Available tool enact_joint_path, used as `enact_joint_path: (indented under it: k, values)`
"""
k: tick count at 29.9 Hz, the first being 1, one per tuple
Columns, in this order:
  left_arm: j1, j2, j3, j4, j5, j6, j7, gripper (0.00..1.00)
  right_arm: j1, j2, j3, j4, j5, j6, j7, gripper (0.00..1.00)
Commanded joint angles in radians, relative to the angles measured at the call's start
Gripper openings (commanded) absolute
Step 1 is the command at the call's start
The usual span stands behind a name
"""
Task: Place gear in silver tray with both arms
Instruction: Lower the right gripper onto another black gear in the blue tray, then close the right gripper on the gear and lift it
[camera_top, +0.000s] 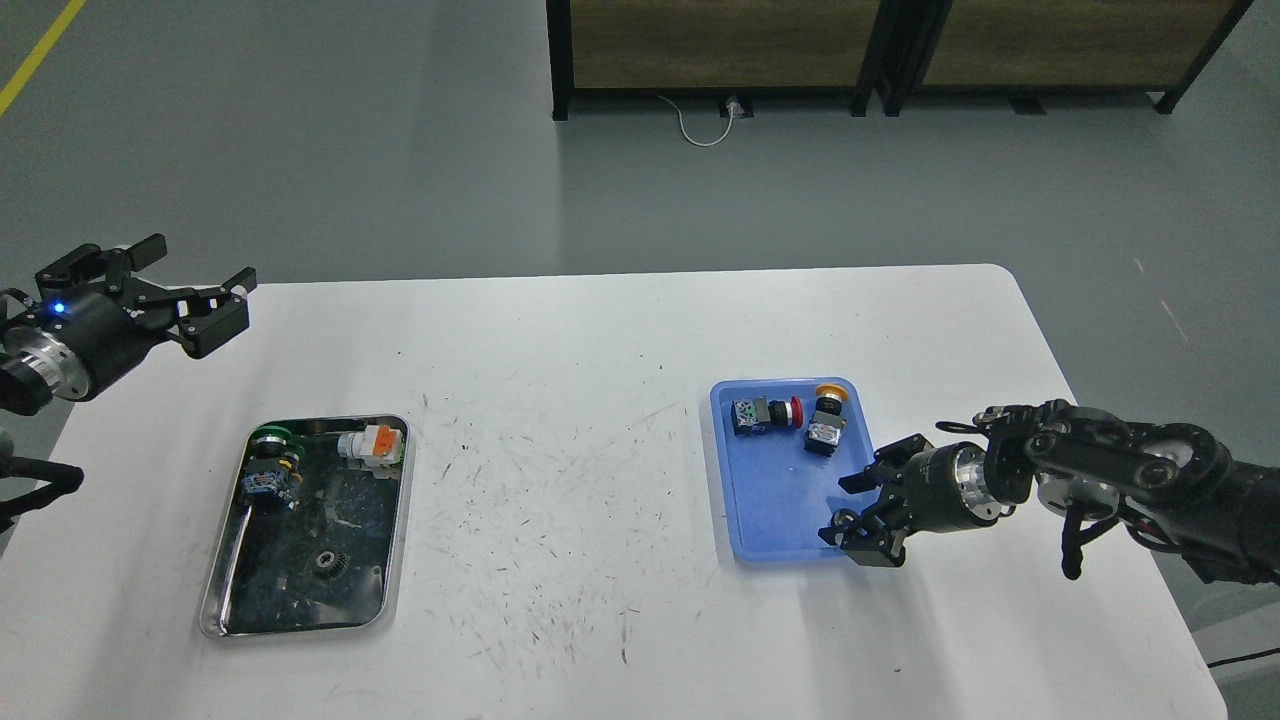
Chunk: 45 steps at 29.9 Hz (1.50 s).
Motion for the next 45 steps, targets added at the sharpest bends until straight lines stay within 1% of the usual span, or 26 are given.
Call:
enact_joint_path:
  k: [1, 9, 18, 27, 31, 38, 42, 45]
  values:
    - [0.001, 0.0, 0.0, 0.0, 0.0, 0.0, 0.0, 0.97, 0.001, 0.015, 0.0, -0.013, -0.001, -0.001, -0.002, 0.67]
    - [0.0, 0.0, 0.0, 0.0, 0.0, 0.0, -0.002, 0.97, 0.001, 0.038, 0.0, -0.028, -0.001, -0.001, -0.005, 0.63]
    - [0.0, 0.0, 0.0, 0.006, 0.0, 0.0, -0.002, 0.97, 0.001, 0.038, 0.0, -0.028, -0.002, 0.002, -0.015, 0.59]
    - [-0.002, 0.0, 0.0, 0.008, 0.0, 0.0, 0.0, 0.97, -0.005, 0.035, -0.001, -0.028, -0.004, 0.003, -0.043, 0.59]
    - [-0.002, 0.0, 0.0, 0.008, 0.0, 0.0, 0.0, 0.97, -0.005, 0.034, -0.001, -0.028, -0.005, 0.005, -0.046, 0.58]
    - [-0.002, 0.0, 0.0, 0.008, 0.0, 0.0, 0.0, 0.97, -0.005, 0.033, -0.001, -0.028, -0.005, 0.006, -0.046, 0.51]
    - [-0.002, 0.0, 0.0, 0.008, 0.0, 0.0, 0.0, 0.97, -0.005, 0.033, -0.001, -0.028, -0.005, 0.011, -0.046, 0.45]
    - [-0.002, 0.0, 0.0, 0.009, 0.0, 0.0, 0.0, 0.97, -0.005, 0.033, 0.0, -0.028, -0.005, 0.019, -0.046, 0.39]
